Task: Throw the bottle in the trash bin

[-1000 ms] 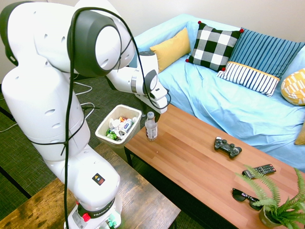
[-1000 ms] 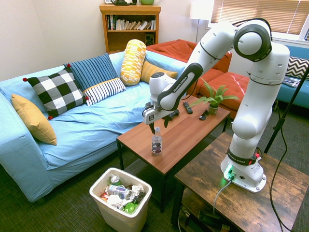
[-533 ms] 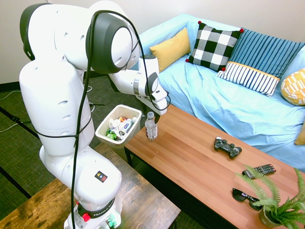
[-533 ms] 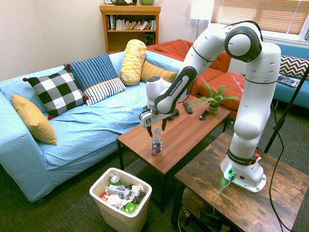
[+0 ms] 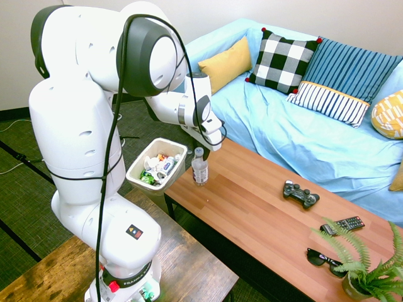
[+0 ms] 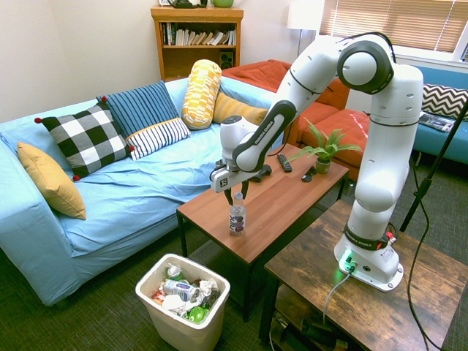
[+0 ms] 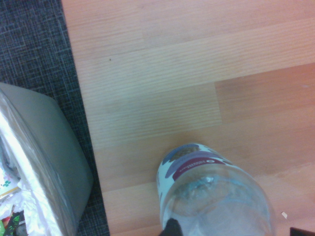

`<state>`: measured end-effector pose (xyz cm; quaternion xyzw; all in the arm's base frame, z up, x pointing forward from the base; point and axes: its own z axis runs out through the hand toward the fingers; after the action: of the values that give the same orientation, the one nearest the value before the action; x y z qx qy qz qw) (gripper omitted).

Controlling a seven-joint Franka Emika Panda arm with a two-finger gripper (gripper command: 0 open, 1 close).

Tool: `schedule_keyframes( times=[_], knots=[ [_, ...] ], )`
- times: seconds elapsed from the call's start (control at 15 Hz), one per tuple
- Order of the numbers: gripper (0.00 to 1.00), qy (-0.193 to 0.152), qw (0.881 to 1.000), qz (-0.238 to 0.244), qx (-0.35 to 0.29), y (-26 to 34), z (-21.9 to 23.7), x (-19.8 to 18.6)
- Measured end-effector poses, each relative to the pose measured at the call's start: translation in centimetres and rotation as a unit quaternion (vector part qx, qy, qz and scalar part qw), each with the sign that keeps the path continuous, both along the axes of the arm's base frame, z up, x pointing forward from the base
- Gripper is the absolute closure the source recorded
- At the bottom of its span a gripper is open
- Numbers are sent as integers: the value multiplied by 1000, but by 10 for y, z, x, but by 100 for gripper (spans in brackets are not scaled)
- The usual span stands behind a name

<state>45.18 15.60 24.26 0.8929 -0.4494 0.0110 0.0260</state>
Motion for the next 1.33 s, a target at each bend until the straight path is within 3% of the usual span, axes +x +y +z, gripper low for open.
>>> schedule_keyframes(
  times=[0.47, 0.67, 1.0, 1.33],
  knots=[
    [100, -5, 1000, -8, 11, -2, 7, 8],
    [100, -41, 999, 15, 25, 20, 46, 11],
    [100, -85, 993, 83, 3, 147, 83, -14],
    [100, -77, 987, 138, -40, 258, 30, -39]
  ],
)
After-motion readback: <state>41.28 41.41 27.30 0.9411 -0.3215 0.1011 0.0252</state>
